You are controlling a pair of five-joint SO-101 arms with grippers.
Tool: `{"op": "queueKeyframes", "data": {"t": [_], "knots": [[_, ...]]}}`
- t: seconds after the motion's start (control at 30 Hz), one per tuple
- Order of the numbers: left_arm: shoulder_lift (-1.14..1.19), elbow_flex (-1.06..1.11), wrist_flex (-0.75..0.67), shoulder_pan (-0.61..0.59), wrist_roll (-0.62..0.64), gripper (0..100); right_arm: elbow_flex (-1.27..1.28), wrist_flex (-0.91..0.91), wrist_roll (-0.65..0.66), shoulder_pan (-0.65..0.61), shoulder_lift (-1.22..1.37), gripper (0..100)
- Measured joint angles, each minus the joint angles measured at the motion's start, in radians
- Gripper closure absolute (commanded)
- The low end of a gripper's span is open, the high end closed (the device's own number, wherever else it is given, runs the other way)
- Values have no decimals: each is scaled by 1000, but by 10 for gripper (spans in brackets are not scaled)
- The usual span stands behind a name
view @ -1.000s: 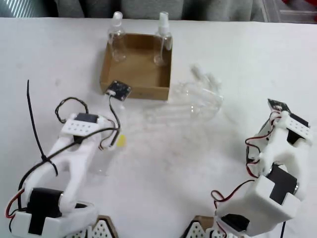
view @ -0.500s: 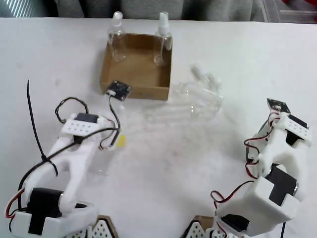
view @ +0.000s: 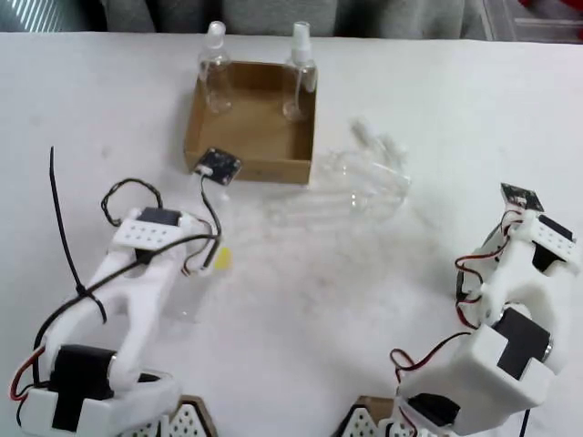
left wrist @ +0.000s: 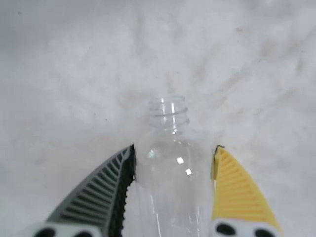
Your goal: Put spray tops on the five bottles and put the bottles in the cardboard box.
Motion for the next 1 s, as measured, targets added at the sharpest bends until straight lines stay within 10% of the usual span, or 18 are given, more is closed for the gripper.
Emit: {"op": "queueKeyframes", "data": {"t": [0.6, 1.0], "knots": [[0, 0, 0, 0, 0, 867, -49, 288, -3, 40, -351, 973], [0, 0, 0, 0, 0, 867, 66, 311, -316, -216, -853, 967]]}}
